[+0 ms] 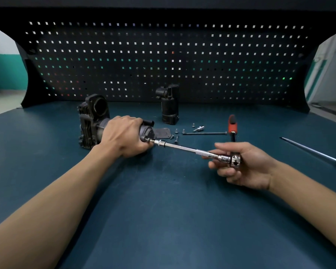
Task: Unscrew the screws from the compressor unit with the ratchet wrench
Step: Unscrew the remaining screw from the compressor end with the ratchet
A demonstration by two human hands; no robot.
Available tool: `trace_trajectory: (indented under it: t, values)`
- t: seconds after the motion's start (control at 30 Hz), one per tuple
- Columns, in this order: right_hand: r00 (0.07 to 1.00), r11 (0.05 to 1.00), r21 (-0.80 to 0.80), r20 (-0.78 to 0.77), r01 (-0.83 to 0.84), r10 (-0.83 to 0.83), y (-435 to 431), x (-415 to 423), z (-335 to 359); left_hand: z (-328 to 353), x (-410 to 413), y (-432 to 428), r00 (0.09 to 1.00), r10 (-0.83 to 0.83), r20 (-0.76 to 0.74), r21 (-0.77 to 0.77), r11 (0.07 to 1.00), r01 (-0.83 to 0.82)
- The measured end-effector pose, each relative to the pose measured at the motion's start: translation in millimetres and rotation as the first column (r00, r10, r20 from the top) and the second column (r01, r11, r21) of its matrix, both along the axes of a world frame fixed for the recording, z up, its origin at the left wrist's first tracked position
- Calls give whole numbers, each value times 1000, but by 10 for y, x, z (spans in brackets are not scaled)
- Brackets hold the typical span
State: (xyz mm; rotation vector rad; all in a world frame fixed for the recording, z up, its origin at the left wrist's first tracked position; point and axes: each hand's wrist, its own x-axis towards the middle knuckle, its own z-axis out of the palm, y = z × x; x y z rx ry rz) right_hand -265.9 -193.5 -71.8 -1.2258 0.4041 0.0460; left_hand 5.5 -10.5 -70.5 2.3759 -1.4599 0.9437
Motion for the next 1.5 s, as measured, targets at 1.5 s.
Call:
trace_trajectory:
  t: [1.5]
  values:
    - [980,910,363,-54,200,-193,-46,32,14,-68,-64,-33,994,101,-46,19,995,-100]
